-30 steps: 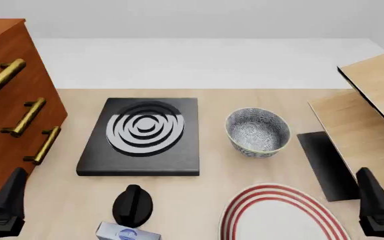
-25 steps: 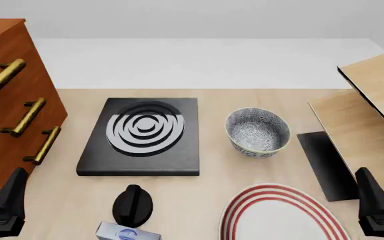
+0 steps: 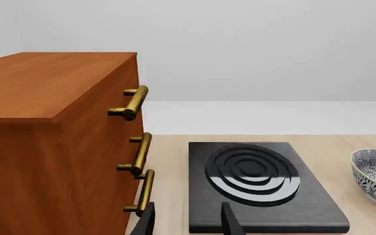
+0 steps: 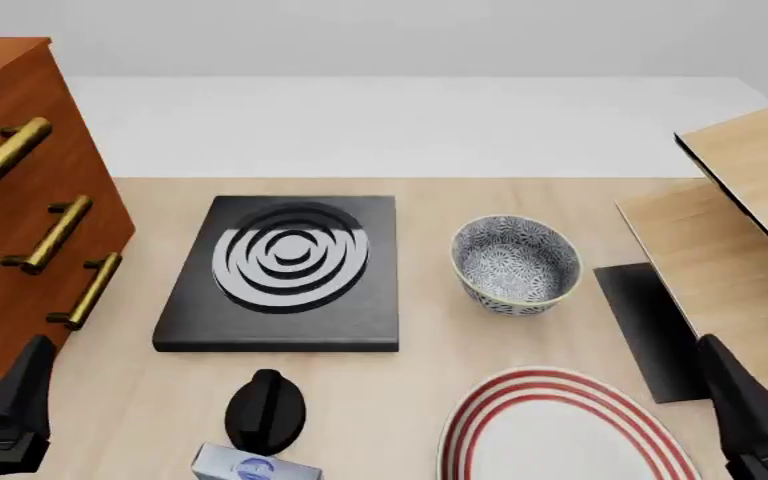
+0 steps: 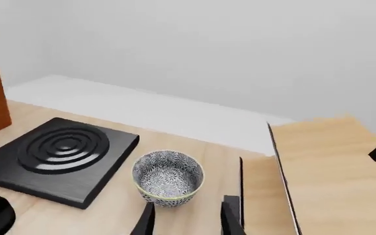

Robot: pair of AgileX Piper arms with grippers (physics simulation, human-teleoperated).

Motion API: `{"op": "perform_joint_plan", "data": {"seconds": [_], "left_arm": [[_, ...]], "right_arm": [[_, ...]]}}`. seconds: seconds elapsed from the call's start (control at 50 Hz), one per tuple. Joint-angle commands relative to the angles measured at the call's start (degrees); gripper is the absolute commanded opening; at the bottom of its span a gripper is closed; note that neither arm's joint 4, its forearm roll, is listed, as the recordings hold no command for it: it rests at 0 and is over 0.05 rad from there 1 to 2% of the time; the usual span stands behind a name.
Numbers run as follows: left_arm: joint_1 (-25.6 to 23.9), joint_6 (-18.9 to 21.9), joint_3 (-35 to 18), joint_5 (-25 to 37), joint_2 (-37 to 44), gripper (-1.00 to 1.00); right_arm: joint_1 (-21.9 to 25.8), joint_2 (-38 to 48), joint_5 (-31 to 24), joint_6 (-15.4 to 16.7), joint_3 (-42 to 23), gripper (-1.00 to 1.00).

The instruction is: Pick up the cream cheese and put it in the bowl.

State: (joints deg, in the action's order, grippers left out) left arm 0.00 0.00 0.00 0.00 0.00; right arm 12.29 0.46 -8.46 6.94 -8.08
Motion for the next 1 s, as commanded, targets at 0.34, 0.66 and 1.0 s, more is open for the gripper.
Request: {"op": "perform_joint_plan", "data": {"seconds": [0.34, 0.66, 1.0], "left_arm": [[0.0, 0.0, 0.0, 0.0, 0.0, 1.0], [0.0, 0.0, 0.0, 0.0, 0.0, 1.0], [0.0, 0.0, 0.0, 0.0, 0.0, 1.0]], "right_arm": [[32.4, 20.9, 0.3, 11.2, -7.3, 1.0], [42.1, 42.1, 12.2, 12.7, -8.0, 1.0], [49.4, 61.3, 22.7, 12.1, -11.3, 1.0]]}}
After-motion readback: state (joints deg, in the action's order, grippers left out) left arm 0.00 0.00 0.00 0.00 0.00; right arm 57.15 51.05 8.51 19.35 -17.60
